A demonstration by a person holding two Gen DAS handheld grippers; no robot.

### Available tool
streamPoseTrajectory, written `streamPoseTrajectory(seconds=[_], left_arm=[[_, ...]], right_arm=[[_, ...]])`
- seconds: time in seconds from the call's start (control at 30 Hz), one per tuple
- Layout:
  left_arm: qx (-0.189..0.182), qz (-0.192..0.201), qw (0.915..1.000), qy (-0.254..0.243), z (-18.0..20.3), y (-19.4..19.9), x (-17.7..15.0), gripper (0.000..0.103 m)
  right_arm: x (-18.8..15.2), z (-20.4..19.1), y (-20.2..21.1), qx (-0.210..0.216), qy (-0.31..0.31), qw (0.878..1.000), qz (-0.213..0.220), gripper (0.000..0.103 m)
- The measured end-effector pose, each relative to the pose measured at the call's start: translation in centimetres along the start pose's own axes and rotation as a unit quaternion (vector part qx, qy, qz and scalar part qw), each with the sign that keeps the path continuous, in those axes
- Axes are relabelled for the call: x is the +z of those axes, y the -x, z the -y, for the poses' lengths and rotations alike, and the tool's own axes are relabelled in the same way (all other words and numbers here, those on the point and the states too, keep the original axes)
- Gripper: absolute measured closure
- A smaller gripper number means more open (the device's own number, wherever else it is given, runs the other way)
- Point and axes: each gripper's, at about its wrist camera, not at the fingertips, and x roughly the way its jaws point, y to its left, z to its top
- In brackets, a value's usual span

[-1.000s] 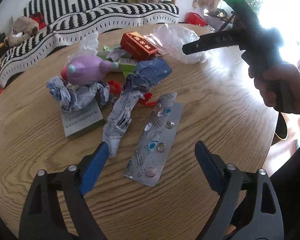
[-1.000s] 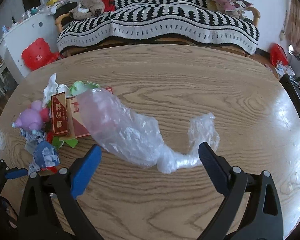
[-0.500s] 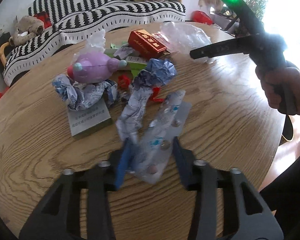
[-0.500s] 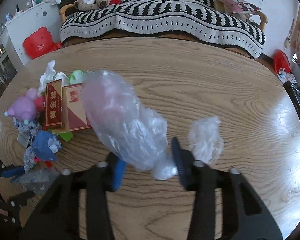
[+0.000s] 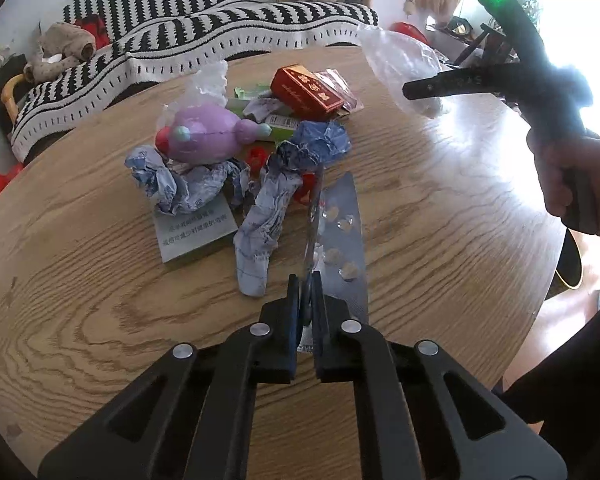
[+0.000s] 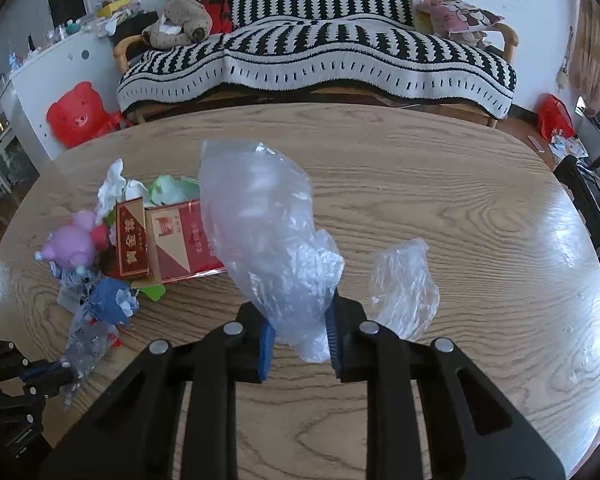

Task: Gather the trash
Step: 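Grasp the clear plastic bag with the right tool while the left tool grasps the blister pack, then carry the plastic bag and blister pack over the trash bin with both tools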

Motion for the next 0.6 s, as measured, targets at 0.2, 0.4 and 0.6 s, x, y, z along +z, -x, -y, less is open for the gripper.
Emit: streamPoseTrajectory(seconds=[0.2, 0.4, 0.6], left_arm=[[-0.004, 0.014, 0.9999, 0.002, 0.2, 1.1, 0.6, 0.099], [-0.011, 0.032, 0.9994, 0.006, 0.5, 2.4, 1.7, 0.099], [-0.023, 0.051, 0.9984, 0.006, 2.2, 3.3, 3.2, 0.099]], right_arm=[[-0.2, 0.8, 1.5, 0.005, -0.011, 1.000, 0.015, 0.081], [-0.8, 1.9, 3.4, 0.001, -0.024, 0.999, 0.026, 0.081], [-2.3, 3.9, 5.9, -0.005, -0.037, 0.999, 0.034, 0.081]])
